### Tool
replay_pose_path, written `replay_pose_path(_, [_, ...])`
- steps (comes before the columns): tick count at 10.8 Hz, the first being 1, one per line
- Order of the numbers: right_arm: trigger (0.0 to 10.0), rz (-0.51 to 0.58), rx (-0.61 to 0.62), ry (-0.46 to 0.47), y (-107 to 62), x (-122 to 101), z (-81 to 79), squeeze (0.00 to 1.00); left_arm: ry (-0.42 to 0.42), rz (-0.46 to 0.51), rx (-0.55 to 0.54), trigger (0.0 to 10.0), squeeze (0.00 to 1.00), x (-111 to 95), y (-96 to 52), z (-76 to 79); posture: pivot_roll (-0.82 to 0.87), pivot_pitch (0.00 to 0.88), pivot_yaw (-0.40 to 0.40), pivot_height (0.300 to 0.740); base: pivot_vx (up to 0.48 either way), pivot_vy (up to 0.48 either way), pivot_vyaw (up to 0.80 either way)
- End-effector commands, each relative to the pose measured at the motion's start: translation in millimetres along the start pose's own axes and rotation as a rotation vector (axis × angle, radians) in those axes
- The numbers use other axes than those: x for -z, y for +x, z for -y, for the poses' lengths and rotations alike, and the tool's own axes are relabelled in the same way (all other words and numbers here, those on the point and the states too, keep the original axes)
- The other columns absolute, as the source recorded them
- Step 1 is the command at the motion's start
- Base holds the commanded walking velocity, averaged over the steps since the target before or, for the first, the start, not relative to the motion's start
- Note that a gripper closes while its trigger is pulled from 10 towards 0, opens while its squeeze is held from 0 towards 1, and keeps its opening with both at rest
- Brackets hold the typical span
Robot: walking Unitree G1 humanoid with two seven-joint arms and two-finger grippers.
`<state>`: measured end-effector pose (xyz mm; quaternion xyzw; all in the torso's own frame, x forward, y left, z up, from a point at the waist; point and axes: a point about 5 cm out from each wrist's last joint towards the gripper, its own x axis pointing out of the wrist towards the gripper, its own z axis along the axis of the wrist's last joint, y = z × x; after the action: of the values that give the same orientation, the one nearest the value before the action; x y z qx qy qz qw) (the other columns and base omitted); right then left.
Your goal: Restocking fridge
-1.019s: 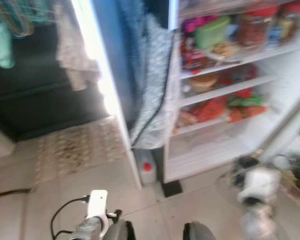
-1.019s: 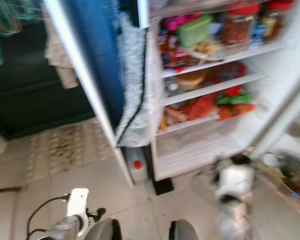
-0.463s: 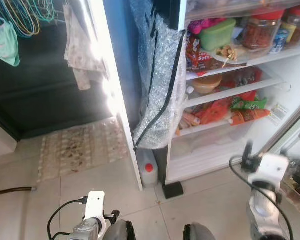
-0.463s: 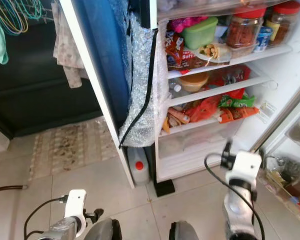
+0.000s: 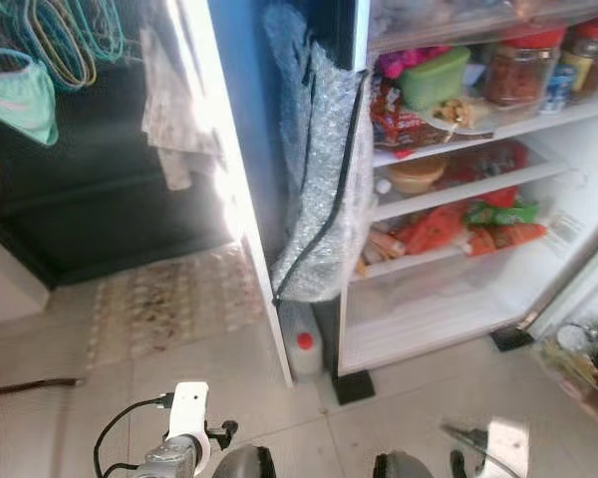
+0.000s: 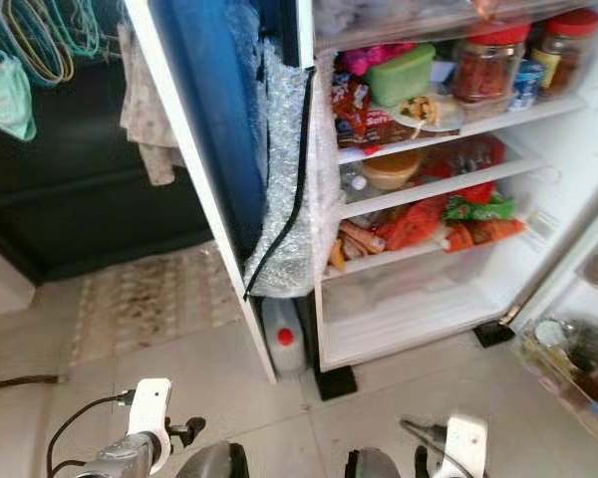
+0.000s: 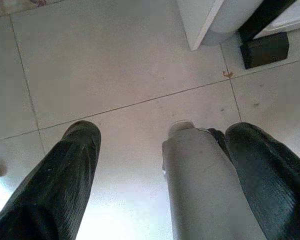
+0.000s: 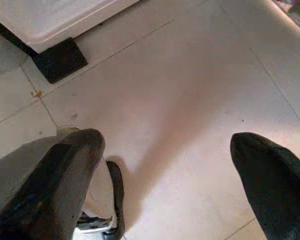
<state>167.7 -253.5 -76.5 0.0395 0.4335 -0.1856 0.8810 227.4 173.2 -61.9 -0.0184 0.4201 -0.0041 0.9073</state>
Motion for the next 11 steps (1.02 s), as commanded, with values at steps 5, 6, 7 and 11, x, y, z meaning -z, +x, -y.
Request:
replay_pose_path(5, [10.0,0.065,-0.057,0.030,9.8,-83.1,-33.5,0.00,-0.023,-0.022,-0.020,10.0,0.00,4.3,-0.5,-2.2,-0.10,0.034,0.066,0.740,0.000,0.000,0.00])
replay_pose_path(6, [10.0,0.073,-0.070,0.022,9.5,-88.5,-39.2,0.00,-0.027,-0.022,-0.022,10.0,0.00,4.5,-0.4,-1.5,-0.10,0.035,0.059,0.740,0.000,0.000,0.00])
replay_pose_path(7, [10.0,0.082,-0.092,-0.012,8.9,-97.6,-45.7,0.00,-0.035,-0.028,-0.027,10.0,0.00,6.0,-0.4,0.1,-0.10,0.041,0.045,0.740,0.000,0.000,0.00])
replay_pose_path(11, [10.0,0.106,-0.124,-0.094,6.5,-122.2,-57.4,0.00,-0.035,-0.050,-0.044,10.0,0.00,20.0,-2.8,1.7,-0.07,0.072,0.014,0.740,0.000,0.000,0.00])
